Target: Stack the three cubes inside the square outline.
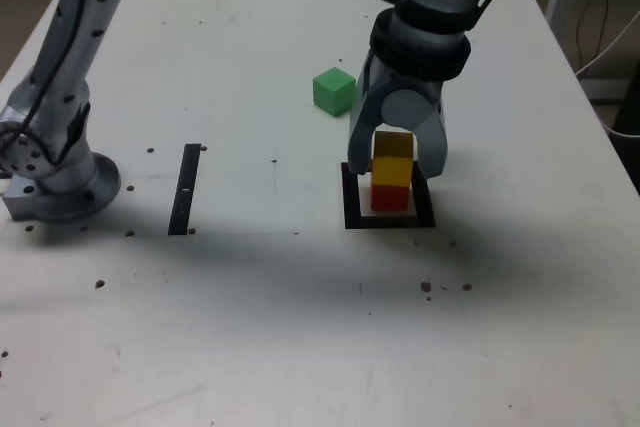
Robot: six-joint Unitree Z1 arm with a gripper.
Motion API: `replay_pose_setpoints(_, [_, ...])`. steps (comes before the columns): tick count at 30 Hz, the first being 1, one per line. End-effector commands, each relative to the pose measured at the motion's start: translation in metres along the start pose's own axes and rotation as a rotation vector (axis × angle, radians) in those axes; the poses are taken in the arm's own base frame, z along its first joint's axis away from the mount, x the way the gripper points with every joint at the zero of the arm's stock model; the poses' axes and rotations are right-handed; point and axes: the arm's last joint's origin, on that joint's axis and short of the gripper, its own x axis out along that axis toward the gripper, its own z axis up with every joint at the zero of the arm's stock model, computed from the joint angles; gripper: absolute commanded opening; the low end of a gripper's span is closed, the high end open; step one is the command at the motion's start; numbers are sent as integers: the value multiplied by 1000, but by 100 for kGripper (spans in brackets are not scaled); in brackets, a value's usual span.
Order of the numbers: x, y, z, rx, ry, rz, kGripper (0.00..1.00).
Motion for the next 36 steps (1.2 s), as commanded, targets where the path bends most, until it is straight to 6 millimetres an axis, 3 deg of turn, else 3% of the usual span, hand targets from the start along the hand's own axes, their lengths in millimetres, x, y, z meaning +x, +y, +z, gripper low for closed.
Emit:
replay_pose_setpoints(1, [-2, -1, -2, 3, -7, 4, 96])
replay_pose_setpoints(24, [-51, 12, -43, -28, -73, 85, 99])
replay_pose_setpoints(36, [-45, 52, -55, -81, -45, 58, 99])
